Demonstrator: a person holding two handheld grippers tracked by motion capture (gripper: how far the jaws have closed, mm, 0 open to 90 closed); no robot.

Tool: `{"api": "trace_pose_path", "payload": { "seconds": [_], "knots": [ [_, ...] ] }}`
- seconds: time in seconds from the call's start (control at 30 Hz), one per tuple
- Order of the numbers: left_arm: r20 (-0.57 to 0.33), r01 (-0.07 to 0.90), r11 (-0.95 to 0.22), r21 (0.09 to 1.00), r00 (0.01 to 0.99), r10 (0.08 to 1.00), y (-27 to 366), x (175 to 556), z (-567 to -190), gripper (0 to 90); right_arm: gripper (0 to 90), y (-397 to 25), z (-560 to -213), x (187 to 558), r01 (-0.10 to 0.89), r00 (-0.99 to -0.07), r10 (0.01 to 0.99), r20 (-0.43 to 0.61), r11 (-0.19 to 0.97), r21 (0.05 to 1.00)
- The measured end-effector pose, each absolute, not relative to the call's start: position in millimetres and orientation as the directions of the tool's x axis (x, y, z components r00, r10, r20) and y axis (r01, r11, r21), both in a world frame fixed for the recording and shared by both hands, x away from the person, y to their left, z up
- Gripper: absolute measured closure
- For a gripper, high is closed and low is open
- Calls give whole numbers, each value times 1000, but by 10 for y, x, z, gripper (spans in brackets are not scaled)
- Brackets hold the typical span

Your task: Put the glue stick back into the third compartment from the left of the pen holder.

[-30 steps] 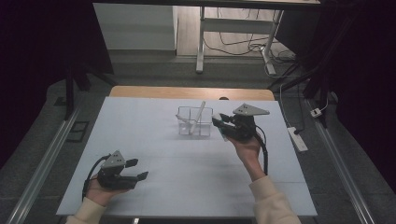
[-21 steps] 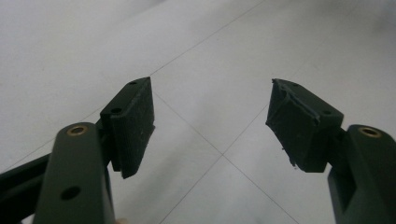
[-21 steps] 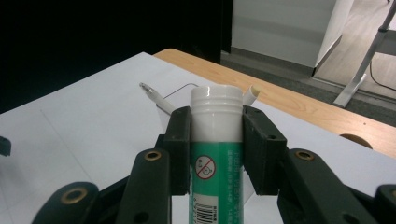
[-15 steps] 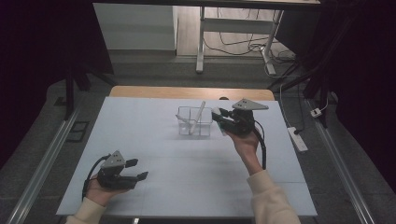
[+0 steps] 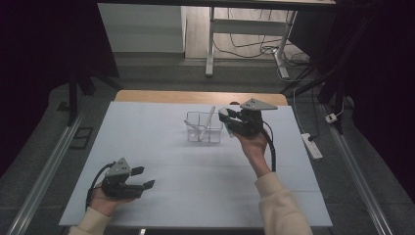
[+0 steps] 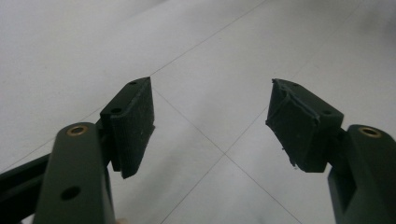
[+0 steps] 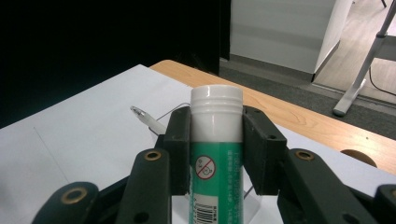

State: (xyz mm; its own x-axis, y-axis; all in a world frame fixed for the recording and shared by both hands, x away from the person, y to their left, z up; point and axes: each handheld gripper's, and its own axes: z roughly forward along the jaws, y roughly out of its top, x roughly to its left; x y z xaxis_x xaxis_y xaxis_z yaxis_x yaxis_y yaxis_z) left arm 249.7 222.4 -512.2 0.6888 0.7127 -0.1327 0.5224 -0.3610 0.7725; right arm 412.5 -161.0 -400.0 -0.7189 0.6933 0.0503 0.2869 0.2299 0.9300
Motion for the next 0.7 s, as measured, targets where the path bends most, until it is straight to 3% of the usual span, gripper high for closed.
{"api": "trace_pose_path", "payload": {
  "seconds": [0.7],
  "knots": [
    [-128,521,-368,771,692,711,2218,2495,-5130,322,642,-1436,-4066,4403,273,-718,694,51,213,938]
  ]
}}
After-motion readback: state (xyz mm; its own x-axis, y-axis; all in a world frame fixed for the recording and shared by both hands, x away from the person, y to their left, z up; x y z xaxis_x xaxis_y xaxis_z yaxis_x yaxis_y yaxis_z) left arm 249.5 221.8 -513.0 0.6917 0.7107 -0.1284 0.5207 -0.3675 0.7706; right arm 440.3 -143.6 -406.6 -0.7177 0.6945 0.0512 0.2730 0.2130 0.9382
